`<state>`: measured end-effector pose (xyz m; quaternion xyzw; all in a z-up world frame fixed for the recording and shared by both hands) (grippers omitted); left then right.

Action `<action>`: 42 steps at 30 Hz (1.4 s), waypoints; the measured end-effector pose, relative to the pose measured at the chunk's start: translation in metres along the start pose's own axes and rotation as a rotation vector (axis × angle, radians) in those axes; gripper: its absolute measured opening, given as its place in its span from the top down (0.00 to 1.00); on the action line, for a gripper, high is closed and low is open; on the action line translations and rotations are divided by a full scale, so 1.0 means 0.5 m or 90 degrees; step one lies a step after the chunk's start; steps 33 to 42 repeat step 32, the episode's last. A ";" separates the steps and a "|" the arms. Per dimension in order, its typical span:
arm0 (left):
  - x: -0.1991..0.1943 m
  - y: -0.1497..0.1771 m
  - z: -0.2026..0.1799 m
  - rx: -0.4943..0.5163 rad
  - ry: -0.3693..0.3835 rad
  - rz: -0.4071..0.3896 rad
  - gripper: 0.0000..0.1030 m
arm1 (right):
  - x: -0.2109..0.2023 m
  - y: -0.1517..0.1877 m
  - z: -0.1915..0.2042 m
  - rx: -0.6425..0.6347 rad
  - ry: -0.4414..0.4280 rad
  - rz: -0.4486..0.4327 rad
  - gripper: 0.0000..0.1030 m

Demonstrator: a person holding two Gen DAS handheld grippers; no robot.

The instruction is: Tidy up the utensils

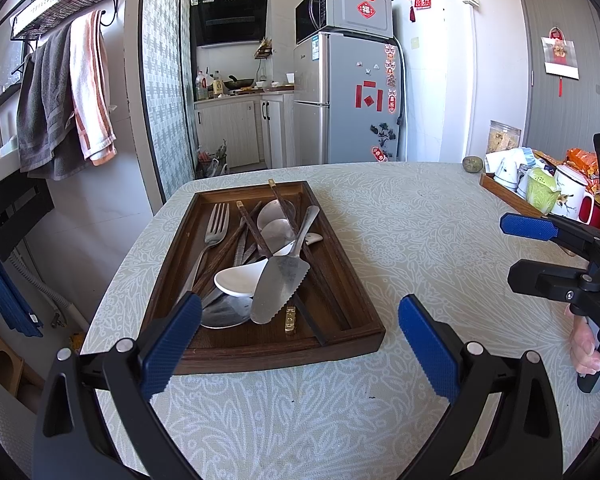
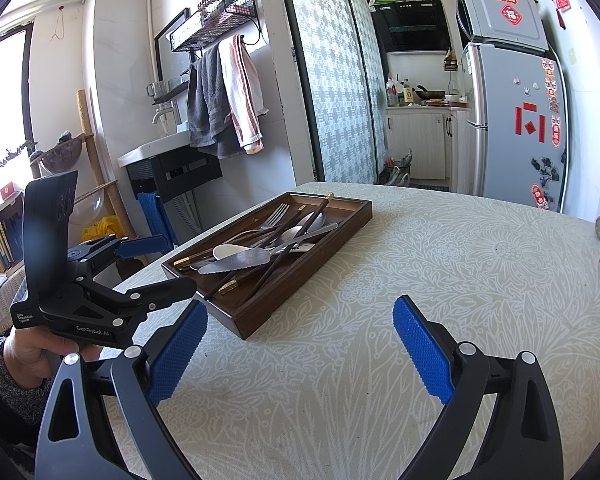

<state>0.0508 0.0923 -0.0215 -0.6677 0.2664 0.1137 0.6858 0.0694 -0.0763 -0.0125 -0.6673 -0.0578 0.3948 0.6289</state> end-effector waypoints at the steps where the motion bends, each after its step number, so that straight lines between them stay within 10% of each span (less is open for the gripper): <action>1: 0.000 0.000 0.001 0.000 0.000 0.000 0.03 | 0.000 0.000 0.000 0.000 0.000 0.000 0.08; 42: 0.002 0.004 0.000 0.000 0.003 0.004 0.03 | 0.000 0.000 0.000 0.000 0.000 0.000 0.07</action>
Point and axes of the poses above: each gripper's, at about its wrist camera, not at the fingertips, and x roughly the way its jaws point, z to its left, y to its underside, the point moved 7 cm from there along x, roughly the way its jaws point, and after that the axes turned 8 degrees about y, right-handed, at the moved point
